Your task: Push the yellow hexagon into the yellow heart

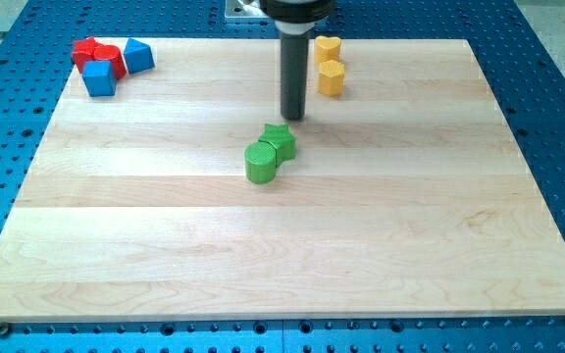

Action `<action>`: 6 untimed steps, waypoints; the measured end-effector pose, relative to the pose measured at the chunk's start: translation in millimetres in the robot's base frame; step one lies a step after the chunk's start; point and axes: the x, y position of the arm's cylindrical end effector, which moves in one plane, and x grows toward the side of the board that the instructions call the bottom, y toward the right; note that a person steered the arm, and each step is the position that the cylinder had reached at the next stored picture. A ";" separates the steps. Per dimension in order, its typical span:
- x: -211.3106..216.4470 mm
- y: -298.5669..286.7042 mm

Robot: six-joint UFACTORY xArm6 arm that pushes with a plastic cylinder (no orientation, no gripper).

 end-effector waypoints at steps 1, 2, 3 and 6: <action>-16.5 26.6; -15.3 39.3; -17.2 41.5; -31.9 -25.6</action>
